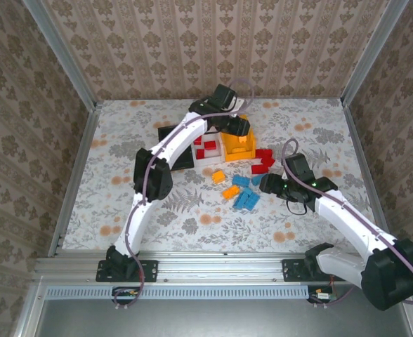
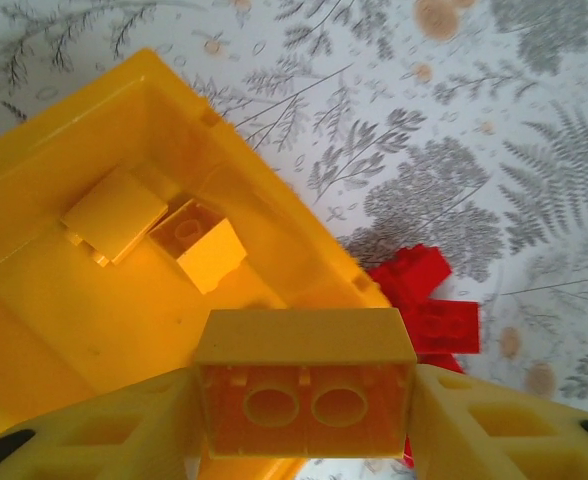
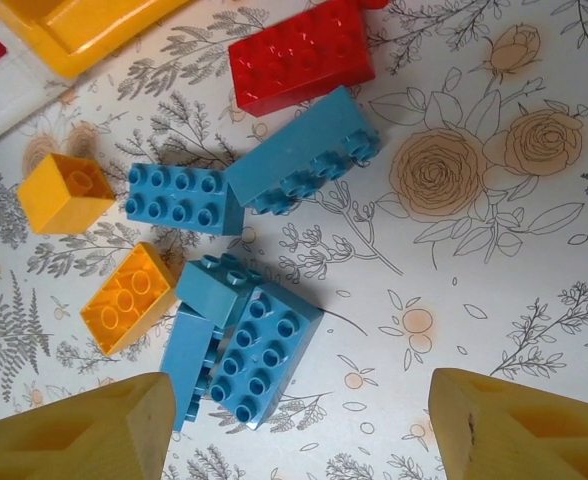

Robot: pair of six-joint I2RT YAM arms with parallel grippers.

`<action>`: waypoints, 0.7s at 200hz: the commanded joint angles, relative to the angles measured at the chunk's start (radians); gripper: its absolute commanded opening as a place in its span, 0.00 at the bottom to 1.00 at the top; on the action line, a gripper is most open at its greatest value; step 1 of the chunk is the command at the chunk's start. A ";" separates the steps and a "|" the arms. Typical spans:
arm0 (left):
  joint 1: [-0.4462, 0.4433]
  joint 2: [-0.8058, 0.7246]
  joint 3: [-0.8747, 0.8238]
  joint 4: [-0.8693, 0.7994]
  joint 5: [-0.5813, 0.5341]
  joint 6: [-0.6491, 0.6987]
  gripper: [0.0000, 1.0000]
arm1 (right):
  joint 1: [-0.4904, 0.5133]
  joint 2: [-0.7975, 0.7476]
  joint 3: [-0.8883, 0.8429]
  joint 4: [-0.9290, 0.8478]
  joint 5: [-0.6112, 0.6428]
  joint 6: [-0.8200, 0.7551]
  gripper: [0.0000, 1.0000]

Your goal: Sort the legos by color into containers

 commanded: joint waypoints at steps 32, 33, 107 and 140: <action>0.018 0.012 0.100 -0.091 0.004 0.028 0.70 | 0.029 0.129 0.020 -0.006 -0.103 -0.031 0.74; 0.018 0.011 0.100 -0.091 0.004 0.028 0.70 | 0.031 0.130 0.022 -0.006 -0.104 -0.032 0.74; -0.015 -0.363 -0.375 0.000 -0.064 0.077 0.73 | 0.196 0.259 0.093 -0.007 -0.063 0.023 0.70; -0.023 -0.630 -0.799 0.107 -0.119 0.059 0.73 | 0.233 0.277 0.114 0.014 -0.061 0.058 0.62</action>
